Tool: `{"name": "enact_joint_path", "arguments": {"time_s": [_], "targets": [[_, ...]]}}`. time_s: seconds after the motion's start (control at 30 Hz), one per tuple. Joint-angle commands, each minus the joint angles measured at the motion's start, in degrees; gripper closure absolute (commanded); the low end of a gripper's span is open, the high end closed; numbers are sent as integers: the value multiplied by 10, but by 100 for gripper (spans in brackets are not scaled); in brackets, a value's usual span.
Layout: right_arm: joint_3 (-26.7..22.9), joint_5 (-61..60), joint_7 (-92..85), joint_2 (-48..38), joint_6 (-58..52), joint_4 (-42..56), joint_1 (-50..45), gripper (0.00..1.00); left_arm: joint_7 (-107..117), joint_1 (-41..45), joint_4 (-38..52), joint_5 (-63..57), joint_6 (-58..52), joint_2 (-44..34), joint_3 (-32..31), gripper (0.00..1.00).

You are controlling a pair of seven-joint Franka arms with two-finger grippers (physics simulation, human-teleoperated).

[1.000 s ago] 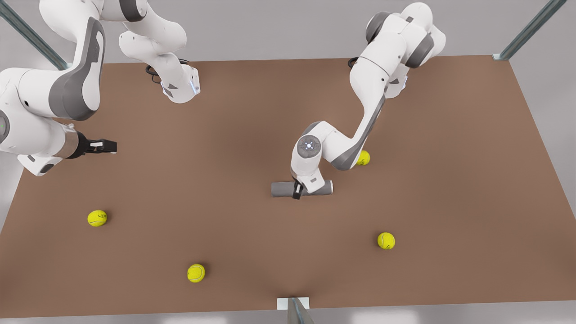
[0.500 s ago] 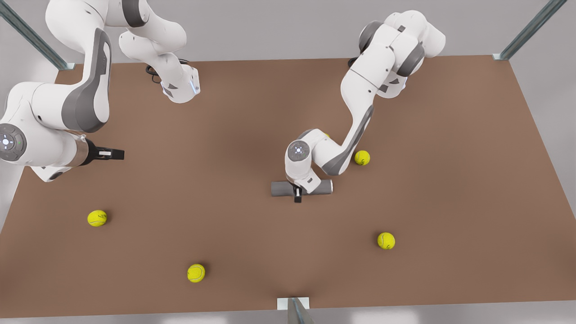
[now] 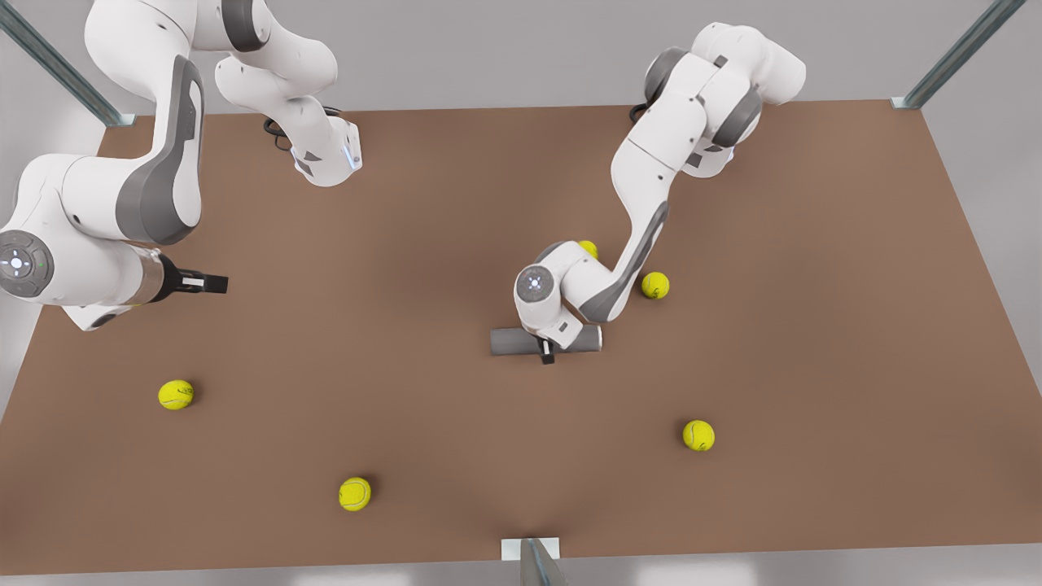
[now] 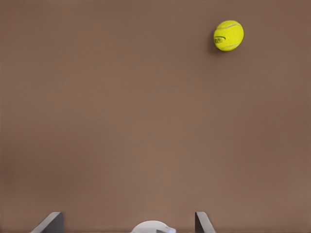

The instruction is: Put the tennis tube upright

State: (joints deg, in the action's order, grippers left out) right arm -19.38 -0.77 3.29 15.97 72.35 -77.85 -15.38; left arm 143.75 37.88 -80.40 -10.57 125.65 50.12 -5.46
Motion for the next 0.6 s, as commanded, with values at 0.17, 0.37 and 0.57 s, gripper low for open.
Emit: {"name": "enact_joint_path", "arguments": {"time_s": [0.17, 0.37, 0.57], "targets": [[0, -1, 22, 2, 0, 0, 0, 0, 42, 0, 2, 1, 1, 1, -2, 16], [0, -2, 22, 2, 0, 0, 0, 0, 29, -1, 3, 3, 3, 1, -2, 22], [0, -1, 22, 4, 0, 1, 0, 0, 26, -2, 5, 9, 2, -4, -2, 21]]}}
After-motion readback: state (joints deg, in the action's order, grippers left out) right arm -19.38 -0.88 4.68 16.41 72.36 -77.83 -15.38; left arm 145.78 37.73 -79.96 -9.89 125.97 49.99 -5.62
